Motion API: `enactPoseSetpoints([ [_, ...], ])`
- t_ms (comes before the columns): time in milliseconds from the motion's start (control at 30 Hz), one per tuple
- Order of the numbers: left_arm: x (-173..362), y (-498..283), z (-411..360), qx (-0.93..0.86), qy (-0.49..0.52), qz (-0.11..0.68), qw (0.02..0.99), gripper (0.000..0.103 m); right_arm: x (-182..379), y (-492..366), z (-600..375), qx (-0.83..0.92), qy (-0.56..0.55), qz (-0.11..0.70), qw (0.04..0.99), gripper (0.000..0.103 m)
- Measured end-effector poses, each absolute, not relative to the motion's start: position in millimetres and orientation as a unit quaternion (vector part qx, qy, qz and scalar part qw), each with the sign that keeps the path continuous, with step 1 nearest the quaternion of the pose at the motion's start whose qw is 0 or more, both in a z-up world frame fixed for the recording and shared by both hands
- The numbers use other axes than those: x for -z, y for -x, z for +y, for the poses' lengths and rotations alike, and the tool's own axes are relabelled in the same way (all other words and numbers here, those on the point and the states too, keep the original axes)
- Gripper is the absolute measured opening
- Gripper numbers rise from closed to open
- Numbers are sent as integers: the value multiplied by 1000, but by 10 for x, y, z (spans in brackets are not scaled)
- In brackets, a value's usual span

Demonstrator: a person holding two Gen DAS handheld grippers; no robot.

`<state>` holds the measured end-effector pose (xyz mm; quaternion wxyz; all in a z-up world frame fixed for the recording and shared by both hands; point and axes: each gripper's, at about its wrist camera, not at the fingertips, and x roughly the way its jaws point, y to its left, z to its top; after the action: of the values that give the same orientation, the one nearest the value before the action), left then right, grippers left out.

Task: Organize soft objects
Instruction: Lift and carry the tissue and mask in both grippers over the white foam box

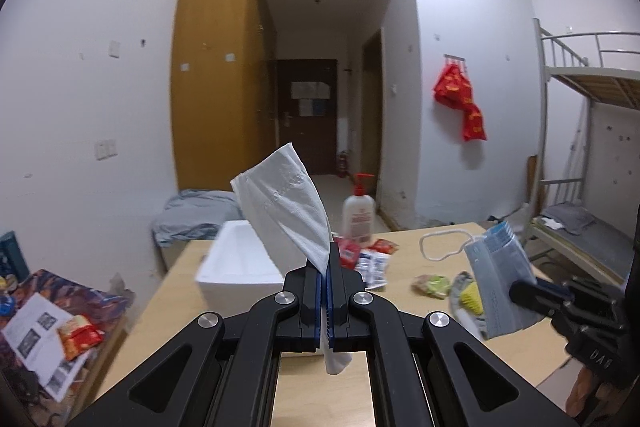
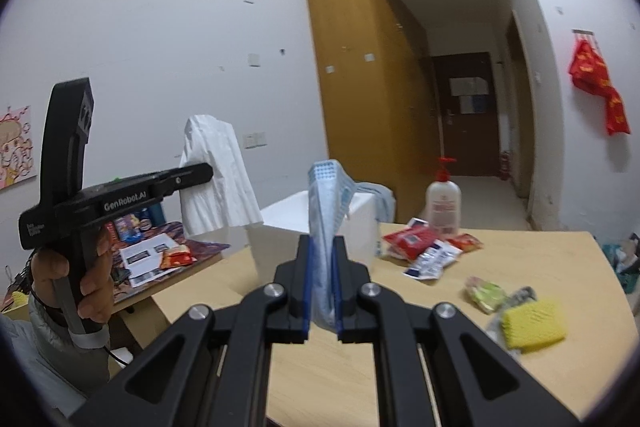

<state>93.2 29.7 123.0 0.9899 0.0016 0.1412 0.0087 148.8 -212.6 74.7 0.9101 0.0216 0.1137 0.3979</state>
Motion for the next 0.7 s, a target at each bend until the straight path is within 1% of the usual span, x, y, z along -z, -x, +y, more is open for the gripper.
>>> enactPoseSetpoints([
  [333, -1219, -705, 712, -82, 4, 131, 988, 1, -804, -1594, -1584, -455, 2, 120, 882, 11],
  [700, -1166, -725, 981, -108, 24, 142, 984, 1, -795, -1711, -1332, -472, 14, 127, 873, 11],
])
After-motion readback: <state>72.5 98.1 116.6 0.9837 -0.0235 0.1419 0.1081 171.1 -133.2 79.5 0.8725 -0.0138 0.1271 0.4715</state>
